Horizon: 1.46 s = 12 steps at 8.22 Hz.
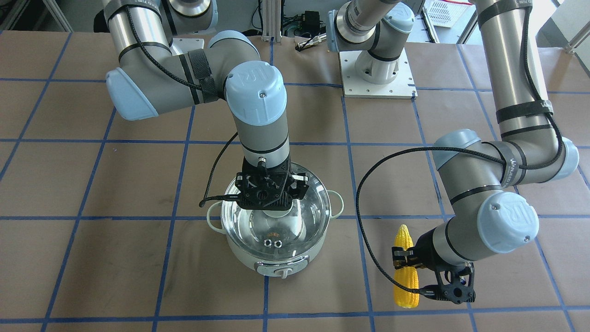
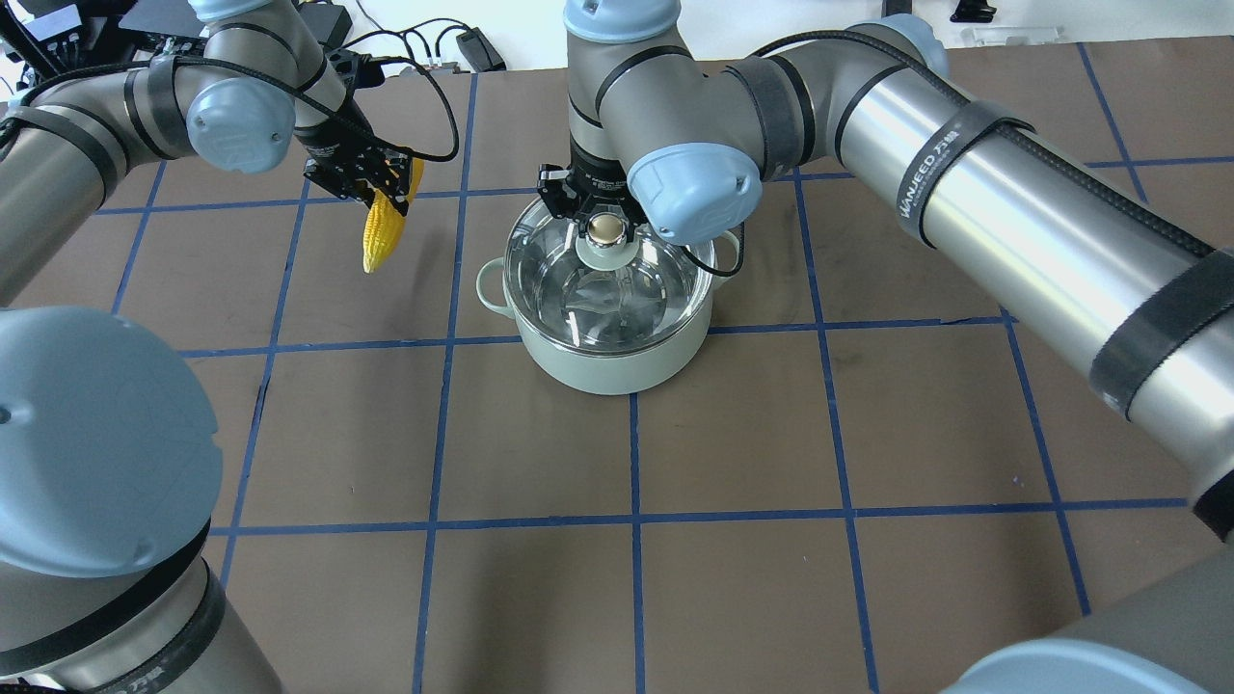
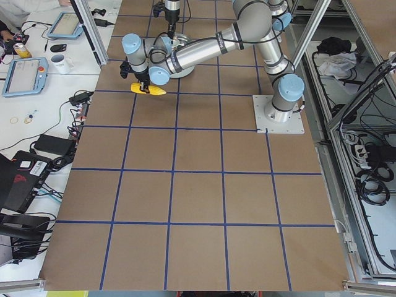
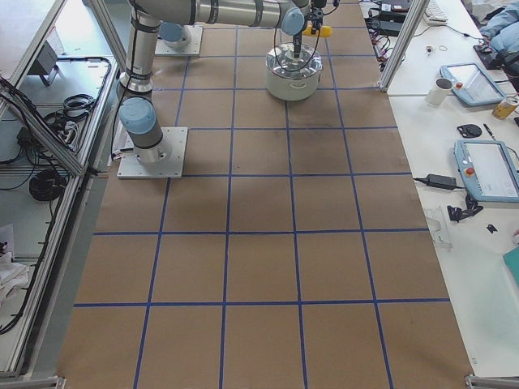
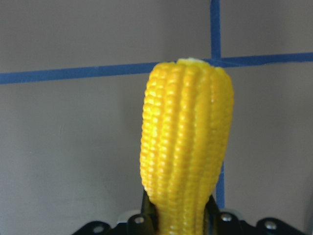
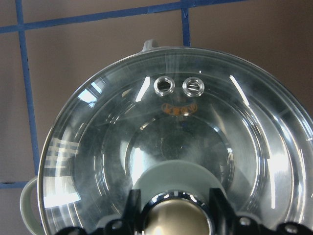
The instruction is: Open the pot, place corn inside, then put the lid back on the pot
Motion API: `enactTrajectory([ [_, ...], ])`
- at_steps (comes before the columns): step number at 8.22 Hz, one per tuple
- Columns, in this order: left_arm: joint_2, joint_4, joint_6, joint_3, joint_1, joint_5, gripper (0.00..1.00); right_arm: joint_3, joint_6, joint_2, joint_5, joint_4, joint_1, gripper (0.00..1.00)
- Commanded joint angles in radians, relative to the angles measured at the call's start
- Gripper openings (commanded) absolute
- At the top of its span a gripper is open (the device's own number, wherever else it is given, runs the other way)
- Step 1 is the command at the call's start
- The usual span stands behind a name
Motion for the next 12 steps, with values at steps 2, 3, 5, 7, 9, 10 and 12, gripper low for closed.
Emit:
enactTrajectory([
  [2, 0.024, -0.003, -0.024, 0.001, -0.003, 0.002, 0.00, -0.122, -0.060, -0.042, 0.016, 0.163, -0.039, 0.19],
  [3, 0.049, -0.018, -0.078, 0.001, -0.013, 0.002, 0.00, -0.119, -0.166, -0.093, 0.015, 0.236, -0.106, 0.18],
  [5, 0.128, -0.046, -0.235, 0.001, -0.080, 0.000, 0.00, -0.119, -0.435, -0.197, -0.002, 0.382, -0.270, 0.18],
  [7, 0.174, -0.041, -0.398, 0.001, -0.195, -0.011, 0.00, -0.110, -0.676, -0.219, -0.024, 0.424, -0.461, 0.16],
  [9, 0.192, -0.031, -0.526, 0.005, -0.296, -0.024, 0.00, -0.101, -0.859, -0.222, -0.030, 0.453, -0.577, 0.13],
  [10, 0.188, -0.031, -0.579, 0.003, -0.343, -0.040, 0.00, -0.084, -0.874, -0.223, -0.021, 0.458, -0.611, 0.13],
  [12, 0.176, -0.031, -0.594, -0.003, -0.387, -0.072, 0.00, -0.058, -0.891, -0.228, -0.016, 0.450, -0.616, 0.12],
])
